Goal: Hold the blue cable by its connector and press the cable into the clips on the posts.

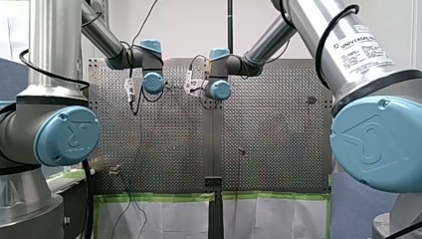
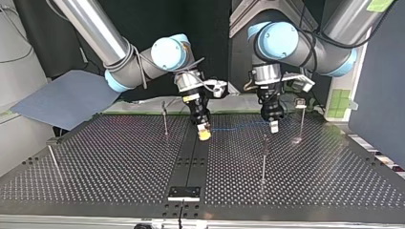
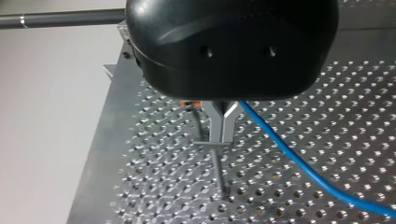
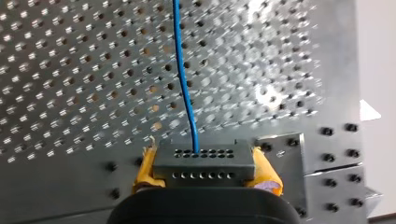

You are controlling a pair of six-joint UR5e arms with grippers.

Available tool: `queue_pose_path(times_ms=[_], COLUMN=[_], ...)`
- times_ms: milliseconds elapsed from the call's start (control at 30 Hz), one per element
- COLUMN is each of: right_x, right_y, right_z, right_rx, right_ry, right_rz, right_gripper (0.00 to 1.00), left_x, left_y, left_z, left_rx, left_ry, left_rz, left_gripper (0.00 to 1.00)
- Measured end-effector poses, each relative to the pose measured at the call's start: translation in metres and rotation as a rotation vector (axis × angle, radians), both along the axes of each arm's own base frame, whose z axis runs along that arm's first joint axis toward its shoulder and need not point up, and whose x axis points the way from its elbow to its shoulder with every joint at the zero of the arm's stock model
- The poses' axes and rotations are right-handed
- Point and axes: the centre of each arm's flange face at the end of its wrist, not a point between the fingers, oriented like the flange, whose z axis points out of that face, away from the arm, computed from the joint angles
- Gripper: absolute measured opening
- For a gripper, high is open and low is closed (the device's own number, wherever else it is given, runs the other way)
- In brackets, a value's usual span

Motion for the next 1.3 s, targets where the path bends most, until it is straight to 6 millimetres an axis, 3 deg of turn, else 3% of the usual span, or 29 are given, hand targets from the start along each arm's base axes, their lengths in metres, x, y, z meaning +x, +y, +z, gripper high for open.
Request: queue_pose_path(times_ms=[233,433,967,1300], right_x=[0.008,0.007,0.006,0.007], right_y=[-0.006,-0.012,-0.02,-0.022], right_z=[0.025,0.032,0.028,0.02], right_rx=[-0.023,-0.029,-0.028,-0.024], right_ry=[-0.024,-0.033,-0.027,-0.016], right_rz=[0.002,-0.005,-0.004,0.0], right_gripper=[0.0,0.0,0.0,0.0], left_x=[0.007,0.014,0.04,0.061], left_y=[0.006,0.013,0.02,0.047], left_z=[0.007,0.004,0.002,-0.007], left_rx=[-0.015,-0.015,-0.021,-0.029], left_ry=[-0.014,-0.013,-0.019,-0.014], left_rz=[0.018,0.031,0.013,0.027], left_gripper=[0.0,0.0,0.0,0.0])
